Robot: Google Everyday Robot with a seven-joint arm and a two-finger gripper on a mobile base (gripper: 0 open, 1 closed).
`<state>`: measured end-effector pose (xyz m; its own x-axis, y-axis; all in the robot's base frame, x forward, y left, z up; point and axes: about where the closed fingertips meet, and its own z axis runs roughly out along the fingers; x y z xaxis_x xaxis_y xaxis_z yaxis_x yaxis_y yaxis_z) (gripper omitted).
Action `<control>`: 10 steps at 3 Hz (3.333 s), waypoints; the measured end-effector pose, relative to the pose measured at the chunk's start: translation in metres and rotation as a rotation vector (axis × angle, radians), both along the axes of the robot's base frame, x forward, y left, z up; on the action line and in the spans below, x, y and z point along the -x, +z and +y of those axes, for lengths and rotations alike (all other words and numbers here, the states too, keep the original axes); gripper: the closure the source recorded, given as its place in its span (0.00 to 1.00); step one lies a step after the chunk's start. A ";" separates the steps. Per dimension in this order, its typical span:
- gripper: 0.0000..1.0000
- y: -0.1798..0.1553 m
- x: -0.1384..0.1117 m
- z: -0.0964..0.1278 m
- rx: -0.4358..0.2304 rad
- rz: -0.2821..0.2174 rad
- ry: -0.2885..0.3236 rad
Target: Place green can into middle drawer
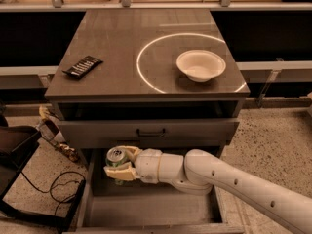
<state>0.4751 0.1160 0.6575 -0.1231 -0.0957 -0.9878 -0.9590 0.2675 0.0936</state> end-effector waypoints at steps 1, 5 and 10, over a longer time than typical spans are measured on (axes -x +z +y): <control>1.00 -0.008 -0.006 0.008 -0.004 0.010 -0.004; 1.00 -0.155 -0.030 0.032 -0.025 0.039 0.042; 0.81 -0.243 -0.021 0.061 0.067 0.046 0.113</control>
Offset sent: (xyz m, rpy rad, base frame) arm 0.0361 0.0346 -0.1220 0.1171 0.0395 -0.0372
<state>0.4958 0.1770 0.4149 -0.1530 -0.1770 -0.9722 -0.9784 0.1655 0.1238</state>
